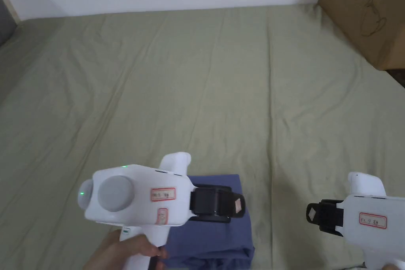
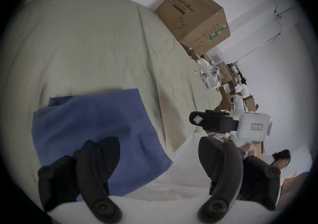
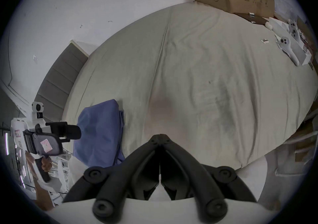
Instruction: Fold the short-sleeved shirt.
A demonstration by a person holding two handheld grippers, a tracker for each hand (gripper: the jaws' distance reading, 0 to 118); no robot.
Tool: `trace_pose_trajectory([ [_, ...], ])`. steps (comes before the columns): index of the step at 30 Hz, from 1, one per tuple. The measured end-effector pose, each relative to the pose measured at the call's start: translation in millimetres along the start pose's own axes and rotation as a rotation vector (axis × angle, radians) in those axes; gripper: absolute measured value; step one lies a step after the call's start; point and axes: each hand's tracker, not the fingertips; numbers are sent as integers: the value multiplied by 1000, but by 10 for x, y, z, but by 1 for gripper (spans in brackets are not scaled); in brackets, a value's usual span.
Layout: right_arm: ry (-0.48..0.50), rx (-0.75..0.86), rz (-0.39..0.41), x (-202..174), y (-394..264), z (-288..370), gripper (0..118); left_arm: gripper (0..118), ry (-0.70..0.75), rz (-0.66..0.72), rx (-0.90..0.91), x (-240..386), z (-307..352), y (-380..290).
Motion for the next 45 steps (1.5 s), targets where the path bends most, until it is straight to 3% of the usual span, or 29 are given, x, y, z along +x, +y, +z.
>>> trace_pose_trajectory([
  [1, -4, 4, -1, 2, 4, -4, 0, 93, 15, 21, 37, -26, 88, -9],
  [2, -5, 6, -3, 38, 36, -25, 0, 76, 29, 45, 78, -102, 191, -10],
  [4, -5, 9, -8, 41, 41, -41, 0, 22, 60, 97, 123, -274, 315, -16],
  [5, 2, 10, -13, 39, 39, -49, 0, 3, 105, 114, 125, -314, 334, -46],
  [11, 23, 0, -2, -56, -7, -126, 0, 3, 139, 164, 37, -547, 54, -255],
  [17, 26, -15, -3, -78, -52, -123, 0, 3, 35, 149, -34, -254, -409, -383],
  [28, 18, -12, -24, 36, -62, -110, 0, 2, 17, 41, -154, 159, -915, -457],
  [31, 27, -5, -29, 33, -35, -108, 0, 2, -7, 77, -165, 148, -969, -488],
  [35, 28, -7, -8, -23, -15, -80, 0, 2, -61, 76, -141, 158, -822, -483],
  [41, 65, 4, 12, -202, 74, -43, 0, 2, -79, 129, 66, -171, -68, -347],
  [45, 135, 11, 115, -574, 169, -25, 0, 2, 18, 210, 176, -610, 503, -408],
])
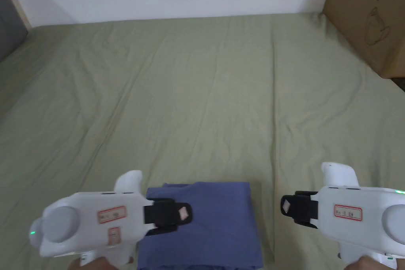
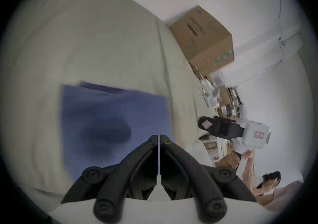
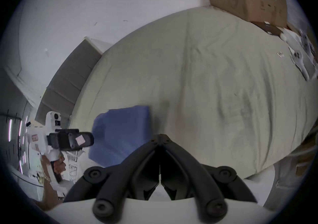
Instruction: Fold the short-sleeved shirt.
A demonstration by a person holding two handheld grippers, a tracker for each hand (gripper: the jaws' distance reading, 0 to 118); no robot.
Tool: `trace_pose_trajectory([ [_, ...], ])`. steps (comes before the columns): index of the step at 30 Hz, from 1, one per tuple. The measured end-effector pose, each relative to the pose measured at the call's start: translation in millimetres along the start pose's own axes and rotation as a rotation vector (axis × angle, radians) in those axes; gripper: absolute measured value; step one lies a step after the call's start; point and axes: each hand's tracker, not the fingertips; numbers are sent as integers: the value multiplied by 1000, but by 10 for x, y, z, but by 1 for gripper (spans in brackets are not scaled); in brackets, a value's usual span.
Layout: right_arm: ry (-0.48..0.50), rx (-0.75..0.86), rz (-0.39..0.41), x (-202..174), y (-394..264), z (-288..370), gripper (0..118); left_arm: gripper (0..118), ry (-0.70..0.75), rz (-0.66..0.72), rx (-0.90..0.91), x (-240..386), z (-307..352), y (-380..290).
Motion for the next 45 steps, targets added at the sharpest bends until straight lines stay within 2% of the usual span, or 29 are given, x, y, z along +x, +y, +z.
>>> trace_pose_trajectory([
  [4, 117, -54, 76, -456, 99, -206, 0, 2, 11, 137, 78, -473, 377, -58],
  [6, 133, -110, 118, -644, 77, -401, 0, 2, 39, 169, 96, -650, 504, -135],
  [8, 113, -151, 182, -768, 30, -591, 0, 3, 50, 186, 100, -752, 554, -201],
  [11, -38, -198, 241, -817, -94, -909, 0, 4, 23, 241, 100, -913, 591, -298],
  [12, -43, -223, 236, -810, -120, -974, 0, 8, 5, 260, 104, -876, 574, -332],
  [13, -24, -232, 216, -756, -146, -1056, 0, 18, -3, 264, 105, -896, 570, -340],
  [15, 0, -233, 176, -700, -157, -1059, 0, 66, -9, 267, 94, -904, 531, -320],
  [17, 13, -230, 150, -628, -133, -1047, 0, 104, -26, 272, 78, -896, 449, -279],
  [18, 17, -230, 140, -611, -120, -1043, 0, 113, -44, 278, 74, -896, 404, -257],
  [20, 9, -231, 143, -608, -124, -1053, 0, 118, -80, 282, 66, -908, 282, -186],
  [27, 8, -235, 136, -617, -152, -1032, 0, 118, -251, 371, 0, -1023, -259, -43],
  [34, 32, -242, 98, -552, -144, -1034, 0, 118, -327, 323, -68, -955, -584, -19],
  [37, 33, -244, 87, -546, -148, -1010, 0, 101, -245, 251, -65, -939, -568, -41],
  [38, 34, -246, 83, -544, -146, -1005, 0, 83, -218, 249, -58, -961, -536, -50],
  [40, 32, -248, 85, -547, -140, -997, 0, 39, -157, 275, -72, -1048, -508, -70],
  [42, 34, -251, 82, -596, -115, -954, 0, 35, -252, 337, -69, -1128, -497, -82],
  [45, -11, -234, 133, -715, -66, -873, 0, 31, -183, 307, -87, -1093, -448, -27],
])
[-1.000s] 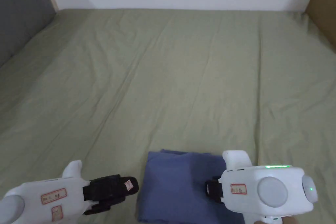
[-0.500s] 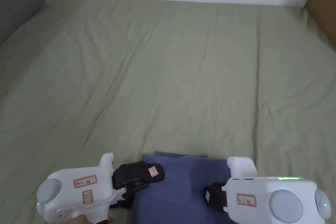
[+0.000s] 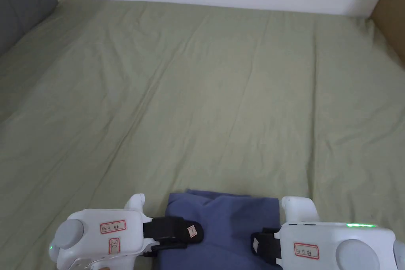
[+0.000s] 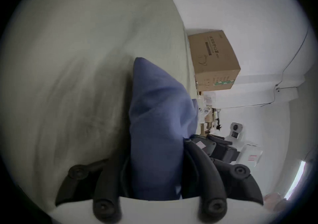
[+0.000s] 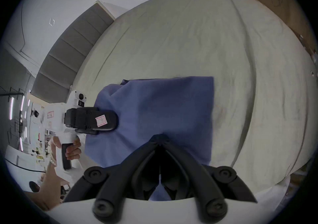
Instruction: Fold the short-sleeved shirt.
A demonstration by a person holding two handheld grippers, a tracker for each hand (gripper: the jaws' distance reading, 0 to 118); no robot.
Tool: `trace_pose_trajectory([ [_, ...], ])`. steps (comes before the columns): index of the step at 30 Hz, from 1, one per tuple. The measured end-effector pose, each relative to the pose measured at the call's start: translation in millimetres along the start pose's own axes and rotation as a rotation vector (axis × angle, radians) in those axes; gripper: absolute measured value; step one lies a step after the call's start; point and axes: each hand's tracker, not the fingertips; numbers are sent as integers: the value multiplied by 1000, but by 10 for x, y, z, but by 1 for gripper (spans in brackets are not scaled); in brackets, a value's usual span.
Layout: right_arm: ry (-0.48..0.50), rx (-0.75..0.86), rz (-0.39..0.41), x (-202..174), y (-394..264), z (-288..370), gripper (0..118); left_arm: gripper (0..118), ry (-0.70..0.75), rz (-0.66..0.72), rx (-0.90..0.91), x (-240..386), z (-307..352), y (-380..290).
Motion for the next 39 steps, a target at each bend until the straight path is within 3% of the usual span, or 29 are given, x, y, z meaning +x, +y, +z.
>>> trace_pose_trajectory([
  [3, -5, 15, 9, -43, 18, 82, 0, 30, 31, -38, 7, 81, 153, 43],
  [10, -13, 41, -15, -29, 103, 102, 0, 29, 270, -183, 83, 149, 1080, 411],
  [19, -53, 7, -27, -99, 209, -9, 0, 29, 814, -226, 124, -182, 2423, 1260],
  [27, -68, -31, -17, -167, 365, -269, 0, 30, 1384, -364, 95, -511, 2795, 1831],
  [28, -71, -36, -8, -158, 373, -306, 0, 32, 1408, -369, 108, -545, 2798, 1846],
  [31, -107, -38, 29, -169, 405, -308, 0, 71, 1502, -358, 144, -558, 2788, 1795],
  [32, -104, -38, 30, -100, 384, -328, 0, 92, 1512, -359, 149, -556, 2794, 1780],
  [33, -100, -40, 26, -61, 391, -315, 0, 105, 1497, -343, 159, -548, 2809, 1769],
  [34, -95, -40, 15, -30, 393, -306, 0, 110, 1472, -316, 181, -532, 2833, 1748],
  [39, -102, -29, -34, 79, 332, -225, 0, 109, 1276, -268, 241, -246, 2758, 1558],
])
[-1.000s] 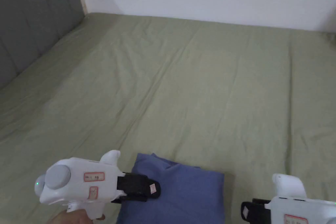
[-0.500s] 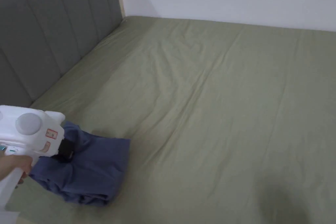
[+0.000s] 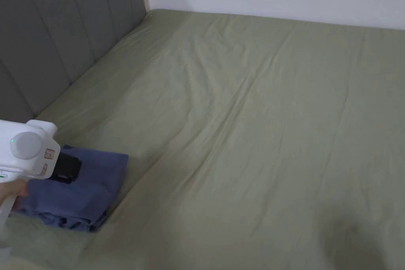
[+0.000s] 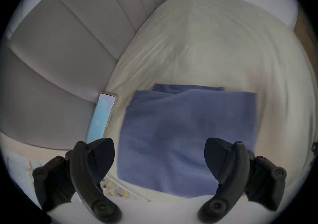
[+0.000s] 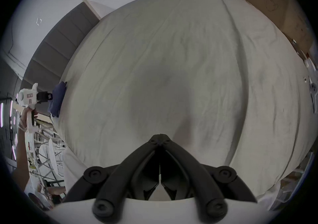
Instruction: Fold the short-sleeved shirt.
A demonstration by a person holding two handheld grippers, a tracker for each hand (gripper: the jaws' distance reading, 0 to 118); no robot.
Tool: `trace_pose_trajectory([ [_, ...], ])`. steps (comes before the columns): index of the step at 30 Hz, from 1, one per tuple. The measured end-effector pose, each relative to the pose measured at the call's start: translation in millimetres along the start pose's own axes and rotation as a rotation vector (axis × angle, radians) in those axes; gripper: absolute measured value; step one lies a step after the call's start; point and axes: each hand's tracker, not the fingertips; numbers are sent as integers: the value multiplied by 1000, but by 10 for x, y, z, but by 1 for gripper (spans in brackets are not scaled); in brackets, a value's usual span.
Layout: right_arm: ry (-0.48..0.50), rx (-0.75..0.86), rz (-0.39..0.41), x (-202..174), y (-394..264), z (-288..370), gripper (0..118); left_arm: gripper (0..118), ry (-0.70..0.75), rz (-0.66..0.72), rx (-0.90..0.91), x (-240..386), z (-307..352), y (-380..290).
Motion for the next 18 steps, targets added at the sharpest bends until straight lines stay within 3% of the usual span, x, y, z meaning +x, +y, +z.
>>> trace_pose_trajectory([
  [2, 6, 7, -4, 57, -35, 40, 0, 107, -60, 40, 53, 80, 208, -68],
  [3, 9, 8, -8, 74, -54, 56, 0, 99, -102, 64, 70, 129, 318, -104],
  [4, 12, 11, -10, 89, -76, 70, 0, 82, -171, 86, 101, 156, 421, -151],
  [5, 17, 14, -9, 119, -103, 91, 0, 58, -281, 115, 139, 212, 544, -218],
  [6, 19, 16, -11, 132, -127, 108, 0, 48, -390, 133, 153, 277, 642, -284],
  [7, 24, 20, -14, 144, -151, 125, 0, 48, -474, 177, 175, 351, 714, -366],
  [8, 34, 26, -16, 160, -181, 149, 0, 21, -544, 212, 175, 562, 882, -487],
  [9, 42, 31, -21, 174, -214, 176, 0, 7, -585, 204, 171, 679, 954, -571],
  [15, 80, 70, -38, 305, -355, 306, 0, 0, -578, 108, 250, 1532, 1402, -1031],
  [18, 74, 114, -27, 300, -377, 411, 0, 0, -495, 13, 336, 1906, 1642, -1202],
])
